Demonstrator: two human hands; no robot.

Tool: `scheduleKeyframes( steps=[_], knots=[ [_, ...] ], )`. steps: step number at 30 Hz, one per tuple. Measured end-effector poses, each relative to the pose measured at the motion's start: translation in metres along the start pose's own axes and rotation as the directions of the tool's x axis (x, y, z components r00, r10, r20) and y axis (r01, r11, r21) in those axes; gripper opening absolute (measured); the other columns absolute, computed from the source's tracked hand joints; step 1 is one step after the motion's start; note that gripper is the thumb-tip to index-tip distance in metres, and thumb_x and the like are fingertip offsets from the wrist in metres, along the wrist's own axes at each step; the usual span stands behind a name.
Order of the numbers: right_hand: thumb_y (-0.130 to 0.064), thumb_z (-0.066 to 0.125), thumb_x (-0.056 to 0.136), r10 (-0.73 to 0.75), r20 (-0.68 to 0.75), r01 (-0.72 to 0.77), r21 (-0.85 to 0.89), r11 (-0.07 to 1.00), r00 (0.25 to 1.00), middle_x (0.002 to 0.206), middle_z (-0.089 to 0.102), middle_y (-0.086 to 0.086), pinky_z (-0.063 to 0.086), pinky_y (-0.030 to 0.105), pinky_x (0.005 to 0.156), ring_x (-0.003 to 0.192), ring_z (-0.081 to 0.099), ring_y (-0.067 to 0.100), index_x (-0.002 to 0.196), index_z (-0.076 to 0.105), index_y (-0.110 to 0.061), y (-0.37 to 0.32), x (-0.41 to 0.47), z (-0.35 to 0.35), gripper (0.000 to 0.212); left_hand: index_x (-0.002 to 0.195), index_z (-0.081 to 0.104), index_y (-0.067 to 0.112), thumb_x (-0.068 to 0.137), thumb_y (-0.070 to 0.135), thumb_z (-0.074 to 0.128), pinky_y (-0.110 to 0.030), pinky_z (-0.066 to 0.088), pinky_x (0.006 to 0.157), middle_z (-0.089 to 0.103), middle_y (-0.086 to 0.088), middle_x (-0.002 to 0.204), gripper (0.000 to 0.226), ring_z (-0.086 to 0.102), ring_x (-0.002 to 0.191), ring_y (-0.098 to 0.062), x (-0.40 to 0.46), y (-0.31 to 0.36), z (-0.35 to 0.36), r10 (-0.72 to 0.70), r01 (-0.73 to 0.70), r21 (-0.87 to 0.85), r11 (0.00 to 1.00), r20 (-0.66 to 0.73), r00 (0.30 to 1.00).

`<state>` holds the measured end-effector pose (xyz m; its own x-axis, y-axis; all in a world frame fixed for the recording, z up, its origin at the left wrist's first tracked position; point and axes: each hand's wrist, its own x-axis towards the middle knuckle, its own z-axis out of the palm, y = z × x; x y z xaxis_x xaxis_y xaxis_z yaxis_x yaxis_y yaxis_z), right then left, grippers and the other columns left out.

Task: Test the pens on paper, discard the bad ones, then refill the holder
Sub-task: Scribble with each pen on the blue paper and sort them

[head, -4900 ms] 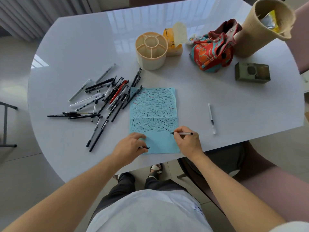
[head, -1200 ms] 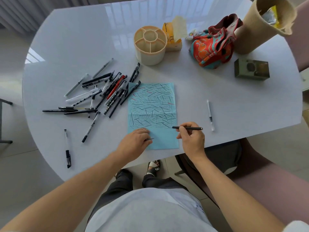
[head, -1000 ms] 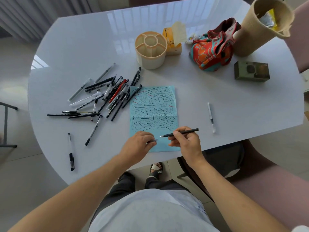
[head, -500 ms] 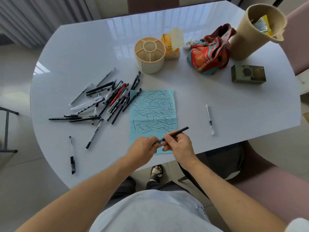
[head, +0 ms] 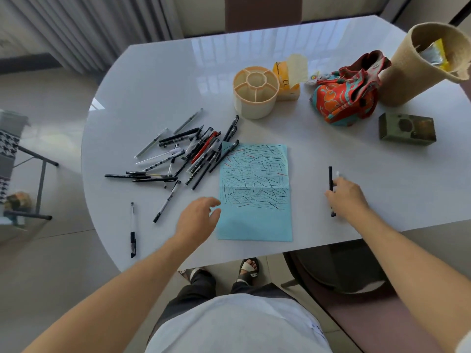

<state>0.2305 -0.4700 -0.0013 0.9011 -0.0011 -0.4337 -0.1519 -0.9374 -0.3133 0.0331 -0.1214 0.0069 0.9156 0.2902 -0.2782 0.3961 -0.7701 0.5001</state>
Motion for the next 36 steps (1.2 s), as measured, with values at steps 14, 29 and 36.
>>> scheduleKeyframes(
  steps=[14,29,36],
  knots=[
    [-0.009,0.06,0.094,-0.371,-0.137,0.372,-0.019,0.928,0.918,0.11,0.065,0.013,0.05,0.037,0.079,0.094,0.065,0.033,0.118,0.069,-0.008,-0.069,-0.039,0.035,0.025,0.119,0.062,0.022,0.092,0.03,0.063,-0.037,0.051,0.087,0.06,0.0,0.119,0.028,0.058,0.108,-0.02,0.041,-0.03,-0.014,-0.07,0.076,0.102,0.992,-0.056,0.996],
    [0.01,0.049,0.086,-0.806,0.267,0.754,-0.585,0.3,0.528,0.1,0.061,0.009,0.038,0.034,0.064,0.089,0.06,0.027,0.104,0.061,-0.01,-0.269,0.024,0.091,0.03,0.128,0.052,0.027,0.08,0.04,0.075,-0.041,0.05,0.092,0.042,-0.002,0.13,0.055,0.039,0.119,-0.024,0.023,-0.041,0.015,0.027,-0.031,0.171,0.985,0.027,0.999],
    [-0.011,0.061,0.085,-0.753,0.062,0.75,-0.175,0.638,0.655,0.096,0.06,0.01,0.046,0.037,0.064,0.078,0.061,0.033,0.097,0.063,-0.008,-0.248,0.005,0.059,0.013,0.128,0.054,0.025,0.083,0.041,0.072,-0.04,0.049,0.091,0.045,-0.001,0.129,0.051,0.042,0.121,-0.024,0.024,-0.037,0.009,-0.017,0.011,0.112,0.994,0.049,0.999]
  ],
)
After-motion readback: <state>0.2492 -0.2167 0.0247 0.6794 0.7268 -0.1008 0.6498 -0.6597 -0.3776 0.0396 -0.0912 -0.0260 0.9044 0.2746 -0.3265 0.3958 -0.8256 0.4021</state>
